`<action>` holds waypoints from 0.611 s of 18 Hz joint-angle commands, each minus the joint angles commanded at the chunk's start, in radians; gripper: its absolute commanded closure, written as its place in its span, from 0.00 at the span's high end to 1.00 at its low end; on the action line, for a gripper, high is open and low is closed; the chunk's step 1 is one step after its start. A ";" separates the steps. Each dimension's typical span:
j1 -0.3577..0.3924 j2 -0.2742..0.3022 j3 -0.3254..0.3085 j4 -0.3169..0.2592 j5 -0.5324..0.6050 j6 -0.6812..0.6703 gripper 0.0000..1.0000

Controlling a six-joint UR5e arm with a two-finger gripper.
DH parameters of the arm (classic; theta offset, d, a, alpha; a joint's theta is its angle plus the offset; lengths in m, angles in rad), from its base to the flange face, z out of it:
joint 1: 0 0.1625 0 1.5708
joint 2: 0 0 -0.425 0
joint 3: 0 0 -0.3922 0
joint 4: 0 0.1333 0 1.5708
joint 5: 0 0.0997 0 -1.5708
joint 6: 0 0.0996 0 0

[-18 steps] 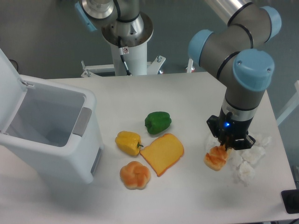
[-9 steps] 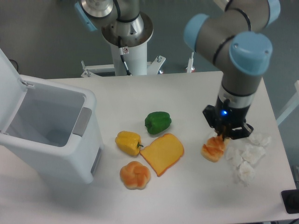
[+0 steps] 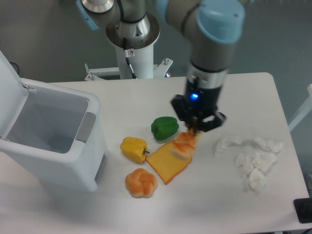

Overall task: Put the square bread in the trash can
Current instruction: 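Lift the orange roll and carry it over the open trash can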

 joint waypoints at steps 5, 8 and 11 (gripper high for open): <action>-0.103 0.080 -0.035 -0.012 -0.031 -0.120 0.15; -0.175 0.112 -0.054 -0.012 -0.037 -0.186 0.15; -0.229 0.117 -0.055 -0.011 -0.054 -0.241 0.16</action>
